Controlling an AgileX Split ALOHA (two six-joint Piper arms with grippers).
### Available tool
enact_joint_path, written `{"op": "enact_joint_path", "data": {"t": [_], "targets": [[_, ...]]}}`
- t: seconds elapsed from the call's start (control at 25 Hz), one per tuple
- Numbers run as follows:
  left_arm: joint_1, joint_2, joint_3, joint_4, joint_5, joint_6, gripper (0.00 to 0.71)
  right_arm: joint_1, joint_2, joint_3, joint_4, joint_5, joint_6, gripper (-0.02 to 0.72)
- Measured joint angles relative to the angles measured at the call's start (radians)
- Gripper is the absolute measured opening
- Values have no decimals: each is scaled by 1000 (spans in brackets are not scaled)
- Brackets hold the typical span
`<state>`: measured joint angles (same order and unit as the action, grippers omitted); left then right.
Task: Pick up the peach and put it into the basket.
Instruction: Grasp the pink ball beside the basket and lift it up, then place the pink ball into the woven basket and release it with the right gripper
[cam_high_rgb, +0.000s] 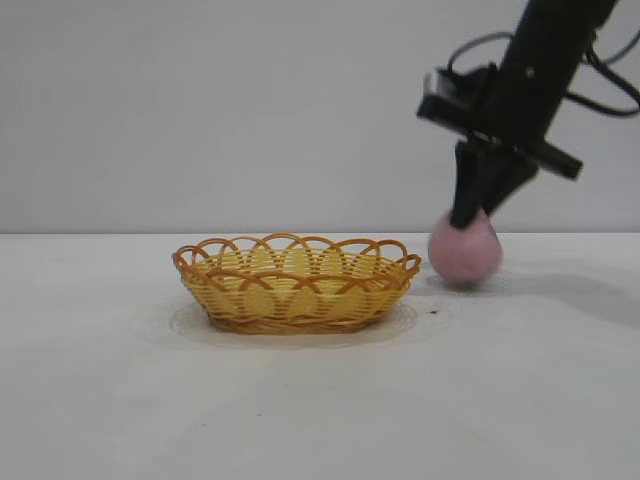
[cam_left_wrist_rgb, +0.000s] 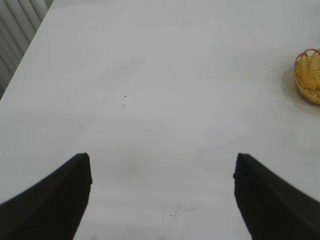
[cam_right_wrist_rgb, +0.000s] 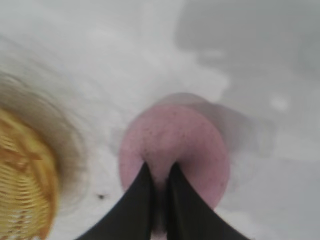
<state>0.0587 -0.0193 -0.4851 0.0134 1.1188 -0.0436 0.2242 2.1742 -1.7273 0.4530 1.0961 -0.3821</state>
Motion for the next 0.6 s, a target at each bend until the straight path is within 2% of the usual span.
{"op": "enact_joint_path", "data": {"t": [0.12, 0.28, 0.44, 0.6], "targets": [[0, 0, 0, 0, 0, 0, 525, 68, -83, -43, 4, 13, -2, 0], [0, 0, 0, 0, 0, 0, 525, 215, -134, -63, 12, 31, -4, 0], [0, 0, 0, 0, 0, 0, 525, 343, -98, -63, -19, 29, -2, 0], [0, 0, 0, 0, 0, 1, 525, 388, -34, -63, -28, 0, -2, 0]]}}
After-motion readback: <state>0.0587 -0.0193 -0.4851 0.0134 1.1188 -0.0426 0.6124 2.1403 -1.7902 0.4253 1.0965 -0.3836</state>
